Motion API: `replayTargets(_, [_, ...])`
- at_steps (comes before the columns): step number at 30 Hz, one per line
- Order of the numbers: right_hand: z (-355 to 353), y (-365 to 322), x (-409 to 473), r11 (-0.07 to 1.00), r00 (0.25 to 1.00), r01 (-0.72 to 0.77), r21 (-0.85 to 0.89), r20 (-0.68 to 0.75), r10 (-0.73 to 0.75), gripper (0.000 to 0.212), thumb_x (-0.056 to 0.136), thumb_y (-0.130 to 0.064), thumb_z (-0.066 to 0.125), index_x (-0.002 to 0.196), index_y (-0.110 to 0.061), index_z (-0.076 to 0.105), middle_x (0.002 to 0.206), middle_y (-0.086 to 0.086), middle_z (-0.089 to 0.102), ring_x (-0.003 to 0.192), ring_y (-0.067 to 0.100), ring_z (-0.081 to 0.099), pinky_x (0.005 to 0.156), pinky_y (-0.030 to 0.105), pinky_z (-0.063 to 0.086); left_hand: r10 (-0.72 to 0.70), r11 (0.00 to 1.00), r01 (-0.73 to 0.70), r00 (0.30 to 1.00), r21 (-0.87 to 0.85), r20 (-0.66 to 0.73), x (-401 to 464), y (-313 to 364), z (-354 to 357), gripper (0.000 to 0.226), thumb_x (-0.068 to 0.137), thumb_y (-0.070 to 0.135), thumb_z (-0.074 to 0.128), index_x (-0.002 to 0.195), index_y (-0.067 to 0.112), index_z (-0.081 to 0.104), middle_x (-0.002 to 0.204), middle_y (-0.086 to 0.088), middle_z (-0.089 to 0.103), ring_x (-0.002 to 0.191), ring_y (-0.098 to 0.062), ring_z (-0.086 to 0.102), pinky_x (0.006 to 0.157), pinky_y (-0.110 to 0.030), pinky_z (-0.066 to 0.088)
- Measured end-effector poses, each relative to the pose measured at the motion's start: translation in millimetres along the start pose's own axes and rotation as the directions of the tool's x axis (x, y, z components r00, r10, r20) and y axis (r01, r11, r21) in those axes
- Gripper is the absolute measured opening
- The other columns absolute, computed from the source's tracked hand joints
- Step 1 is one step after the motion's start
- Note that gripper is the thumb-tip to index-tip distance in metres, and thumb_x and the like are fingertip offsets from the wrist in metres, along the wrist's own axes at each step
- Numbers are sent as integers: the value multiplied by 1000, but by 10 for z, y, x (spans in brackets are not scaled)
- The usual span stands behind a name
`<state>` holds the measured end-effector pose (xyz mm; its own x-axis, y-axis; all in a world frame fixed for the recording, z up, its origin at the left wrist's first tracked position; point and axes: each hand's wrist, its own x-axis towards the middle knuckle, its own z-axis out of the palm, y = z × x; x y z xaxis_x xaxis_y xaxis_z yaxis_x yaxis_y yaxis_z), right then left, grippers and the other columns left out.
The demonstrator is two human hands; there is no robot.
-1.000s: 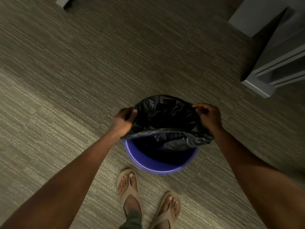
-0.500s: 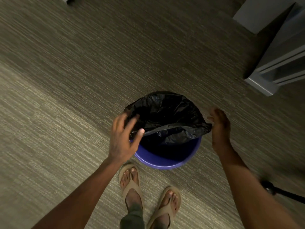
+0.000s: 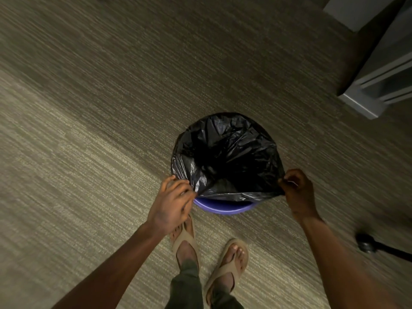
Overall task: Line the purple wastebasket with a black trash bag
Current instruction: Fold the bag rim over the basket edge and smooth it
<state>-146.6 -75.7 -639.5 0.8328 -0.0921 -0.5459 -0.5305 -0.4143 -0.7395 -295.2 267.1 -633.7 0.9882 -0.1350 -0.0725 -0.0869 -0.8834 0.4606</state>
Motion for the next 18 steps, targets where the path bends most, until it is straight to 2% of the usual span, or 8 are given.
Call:
replayTargets(3, [8, 181, -21, 999, 999, -28, -29, 25, 29, 29, 92, 10, 66, 84, -18, 69, 68, -20, 73, 60, -6, 63, 53, 14, 50, 14, 1000, -15, 998, 11, 59, -103, -36, 32, 17, 84, 20, 79, 101, 16, 78, 115, -8, 67, 114, -28, 66, 113, -51, 41])
replayTargets(6, [18, 349, -12, 994, 994, -105, -28, 32, 105, 20, 92, 5, 69, 98, -14, 72, 66, -21, 73, 58, -7, 65, 55, 23, 51, -5, 1000, 5, 997, 6, 77, -156, -31, 48, 25, 88, 34, 78, 102, 12, 76, 117, -14, 57, 115, -29, 57, 110, -52, 49])
replayTargets(9, [69, 459, 1, 986, 988, -139, -93, 56, 144, 23, 88, 9, 72, 102, -8, 73, 64, -19, 73, 54, -8, 63, 52, 17, 49, -5, 994, -4, 997, 106, 83, -173, -3, 73, 16, 86, 24, 78, 97, 12, 77, 103, -10, 63, 119, -32, 58, 120, -59, 35])
replayTargets(11, [126, 461, 34, 982, 990, -122, -145, 57, 131, 29, 82, 16, 73, 103, -3, 73, 63, -11, 73, 55, -4, 64, 56, 15, 50, -49, 985, 30, 993, 167, 106, -179, 23, 70, 23, 80, 19, 82, 102, 15, 77, 99, -6, 69, 122, -32, 60, 119, -64, 32])
replayTargets(13, [187, 419, 77, 975, 993, -95, -200, 48, 107, 34, 79, 18, 72, 95, -13, 73, 74, 5, 74, 67, 13, 68, 69, 29, 52, -80, 982, 59, 990, 179, 115, -221, 35, 77, 34, 74, 16, 87, 105, 16, 74, 95, -3, 72, 123, -33, 62, 115, -68, 37])
replayTargets(15, [242, 387, 126, 973, 996, -78, -219, 34, 88, 34, 80, 15, 70, 89, -18, 72, 83, 19, 73, 78, 27, 68, 76, 45, 54, -61, 981, 40, 992, 191, 106, -276, 22, 111, 33, 73, 10, 87, 102, 14, 73, 92, -5, 72, 123, -37, 63, 113, -69, 39])
replayTargets(16, [275, 372, 138, 967, 997, -60, -246, 25, 68, 30, 81, 12, 70, 91, -16, 74, 84, 22, 74, 80, 30, 69, 76, 44, 55, -50, 979, 27, 993, 202, 107, -288, 7, 128, 33, 70, 7, 87, 100, 12, 73, 92, -7, 72, 124, -39, 62, 113, -69, 39])
replayTargets(18, [332, 328, 135, 941, 1000, 10, -339, 17, -4, 22, 82, 6, 71, 95, -10, 75, 78, 15, 72, 75, 27, 68, 65, 24, 52, -57, 976, 29, 991, 217, 125, -280, 3, 144, 37, 65, 4, 88, 99, 10, 75, 93, -9, 71, 125, -40, 60, 113, -68, 39])
